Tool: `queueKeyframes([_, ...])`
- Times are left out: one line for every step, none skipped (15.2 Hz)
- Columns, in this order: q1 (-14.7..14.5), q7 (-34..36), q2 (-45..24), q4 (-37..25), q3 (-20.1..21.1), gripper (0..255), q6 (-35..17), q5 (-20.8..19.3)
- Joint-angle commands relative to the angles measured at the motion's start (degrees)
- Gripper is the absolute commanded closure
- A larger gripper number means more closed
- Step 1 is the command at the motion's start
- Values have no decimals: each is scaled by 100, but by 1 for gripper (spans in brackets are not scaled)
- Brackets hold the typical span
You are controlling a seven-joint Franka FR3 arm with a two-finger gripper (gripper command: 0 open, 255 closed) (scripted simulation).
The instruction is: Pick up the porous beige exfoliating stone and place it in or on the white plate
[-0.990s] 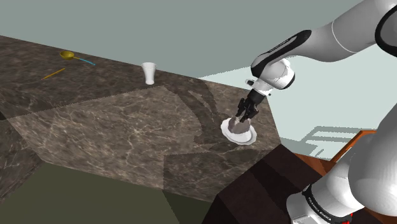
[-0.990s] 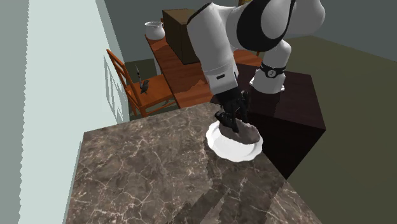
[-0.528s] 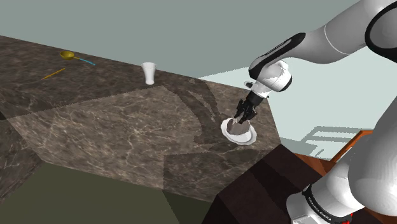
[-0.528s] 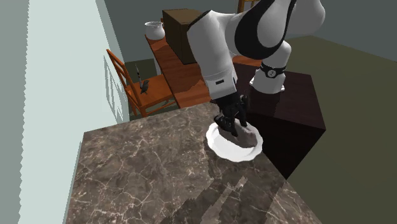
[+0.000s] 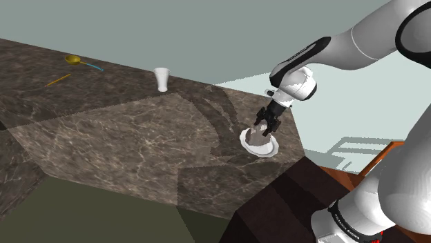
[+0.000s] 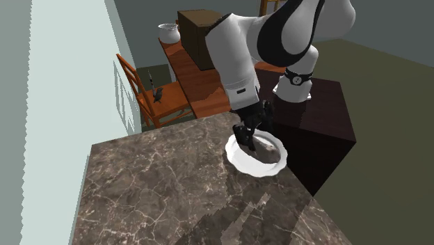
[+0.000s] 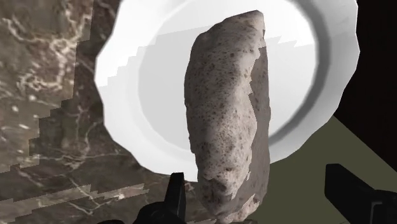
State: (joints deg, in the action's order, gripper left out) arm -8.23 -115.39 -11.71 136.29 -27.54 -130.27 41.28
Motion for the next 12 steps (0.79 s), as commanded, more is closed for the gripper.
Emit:
queueKeyframes([10, -7, -9, -12, -7, 0, 13, -6])
queueKeyframes([25, 108, 137, -40, -86, 0, 140, -196])
queueKeyframes([43, 219, 276, -78, -161, 0, 274, -379])
queueKeyframes([64, 325, 408, -126, -229, 0, 412, -554])
queueKeyframes([84, 404, 508, -170, -278, 0, 524, -685])
queueKeyframes([86, 404, 508, -170, -276, 0, 524, -685])
queueKeyframes([86, 404, 508, -170, -275, 0, 524, -685])
queueKeyframes([86, 405, 508, -170, -275, 0, 524, -686])
queueKeyframes([86, 404, 508, -170, -275, 0, 524, -685])
queueKeyframes([86, 404, 508, -170, -275, 0, 524, -685])
queueKeyframes([86, 404, 508, -170, -275, 0, 524, -685])
queueKeyframes([86, 404, 508, -170, -275, 0, 524, -685])
